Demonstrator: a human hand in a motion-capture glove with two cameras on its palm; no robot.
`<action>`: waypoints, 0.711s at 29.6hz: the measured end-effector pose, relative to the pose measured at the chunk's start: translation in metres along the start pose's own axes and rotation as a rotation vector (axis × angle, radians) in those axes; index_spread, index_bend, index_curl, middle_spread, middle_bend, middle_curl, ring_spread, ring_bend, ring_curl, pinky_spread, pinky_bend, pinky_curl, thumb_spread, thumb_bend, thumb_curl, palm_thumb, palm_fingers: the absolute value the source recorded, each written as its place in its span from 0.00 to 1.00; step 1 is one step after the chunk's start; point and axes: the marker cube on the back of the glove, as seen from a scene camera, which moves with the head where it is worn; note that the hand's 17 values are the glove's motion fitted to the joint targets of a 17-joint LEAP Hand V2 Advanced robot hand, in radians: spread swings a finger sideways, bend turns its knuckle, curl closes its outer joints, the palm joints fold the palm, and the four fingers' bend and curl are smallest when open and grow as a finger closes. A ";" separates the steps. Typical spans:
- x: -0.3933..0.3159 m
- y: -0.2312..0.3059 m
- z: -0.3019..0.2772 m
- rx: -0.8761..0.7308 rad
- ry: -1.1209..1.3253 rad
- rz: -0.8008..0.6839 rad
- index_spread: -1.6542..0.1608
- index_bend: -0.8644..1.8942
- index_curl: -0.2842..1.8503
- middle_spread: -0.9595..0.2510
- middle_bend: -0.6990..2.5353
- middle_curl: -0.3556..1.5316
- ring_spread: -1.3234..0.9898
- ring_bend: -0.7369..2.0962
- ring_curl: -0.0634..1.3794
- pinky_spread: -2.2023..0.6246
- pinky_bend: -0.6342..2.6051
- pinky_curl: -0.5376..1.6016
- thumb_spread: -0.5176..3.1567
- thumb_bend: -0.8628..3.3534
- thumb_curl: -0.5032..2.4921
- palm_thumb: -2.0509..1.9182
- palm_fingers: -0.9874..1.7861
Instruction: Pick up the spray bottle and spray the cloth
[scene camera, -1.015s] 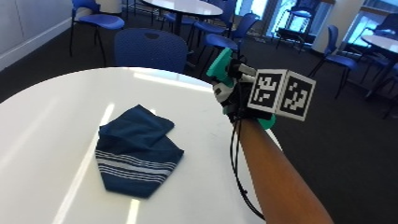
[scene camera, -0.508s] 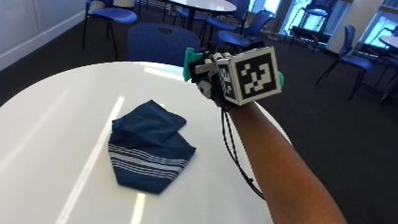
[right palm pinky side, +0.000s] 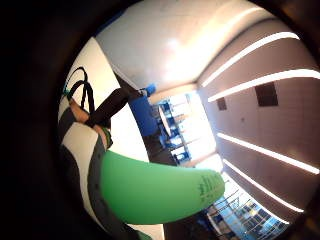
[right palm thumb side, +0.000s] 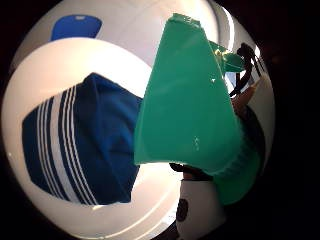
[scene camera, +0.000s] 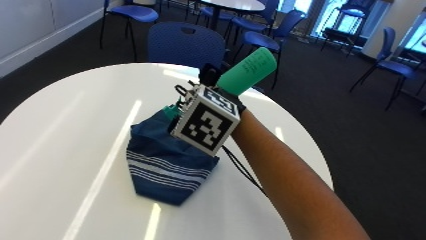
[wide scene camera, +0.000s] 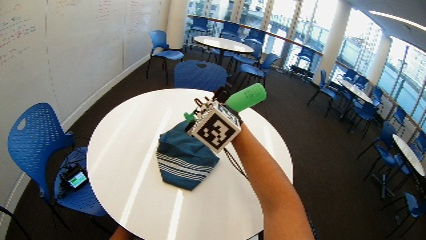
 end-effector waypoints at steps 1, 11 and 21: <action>-0.006 0.002 0.000 -0.011 0.021 -0.049 0.74 0.39 0.37 0.68 0.35 0.46 0.51 0.46 0.36 0.71 0.32 0.43 0.24 0.20 0.42 0.75 0.83; -0.032 0.006 0.000 -0.021 0.072 -0.200 0.74 0.39 0.37 0.68 0.35 0.46 0.51 0.46 0.36 0.71 0.32 0.43 0.24 0.20 0.42 0.74 0.84; -0.036 0.008 -0.001 -0.029 0.062 -0.207 0.74 0.39 0.37 0.68 0.35 0.46 0.51 0.46 0.36 0.71 0.32 0.43 0.24 0.20 0.42 0.74 0.84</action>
